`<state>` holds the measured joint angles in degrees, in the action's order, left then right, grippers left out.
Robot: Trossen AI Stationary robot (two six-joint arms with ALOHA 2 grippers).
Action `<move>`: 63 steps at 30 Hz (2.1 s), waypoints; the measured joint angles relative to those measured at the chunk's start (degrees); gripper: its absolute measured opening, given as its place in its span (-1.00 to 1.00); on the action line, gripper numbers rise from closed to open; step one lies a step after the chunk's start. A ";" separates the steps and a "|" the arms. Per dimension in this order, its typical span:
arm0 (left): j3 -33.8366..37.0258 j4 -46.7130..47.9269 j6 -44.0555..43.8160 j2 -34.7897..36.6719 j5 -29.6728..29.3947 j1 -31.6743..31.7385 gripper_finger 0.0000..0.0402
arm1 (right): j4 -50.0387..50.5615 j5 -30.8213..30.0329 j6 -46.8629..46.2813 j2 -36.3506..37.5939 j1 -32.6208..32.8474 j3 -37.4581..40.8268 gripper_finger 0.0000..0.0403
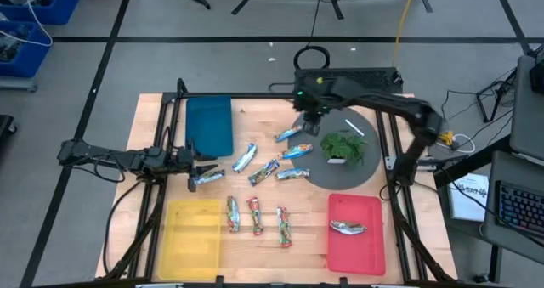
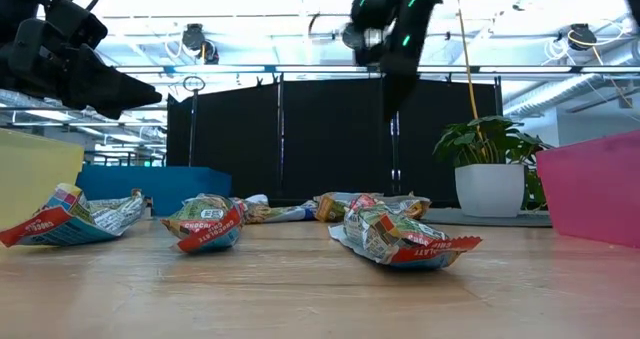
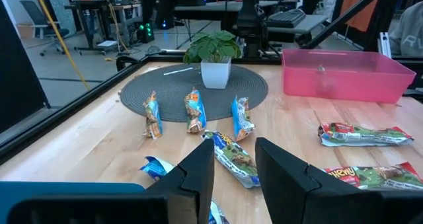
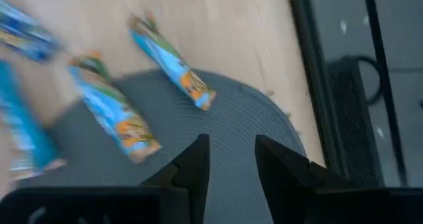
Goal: Pick and place Granola Bars by type
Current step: Put the yellow granola bar into the pink bin
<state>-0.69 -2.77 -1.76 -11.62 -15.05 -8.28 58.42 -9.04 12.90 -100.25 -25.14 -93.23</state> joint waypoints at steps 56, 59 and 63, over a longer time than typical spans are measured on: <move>0.02 0.18 3.39 0.00 -0.05 -0.02 -0.41 | -12.44 3.57 5.50 -18.05 6.37 -0.72 -0.99; 0.03 0.18 3.39 0.00 -0.04 -0.01 -0.41 | -11.39 3.17 4.23 -11.79 8.70 -0.76 -1.00; 0.04 0.19 3.41 -0.02 -0.04 0.00 -0.41 | -9.77 3.59 -0.40 -1.05 13.83 -0.79 -1.00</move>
<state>-0.64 -2.58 1.65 -11.64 -15.09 -8.27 48.65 -5.45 12.51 -101.31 -11.30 -94.02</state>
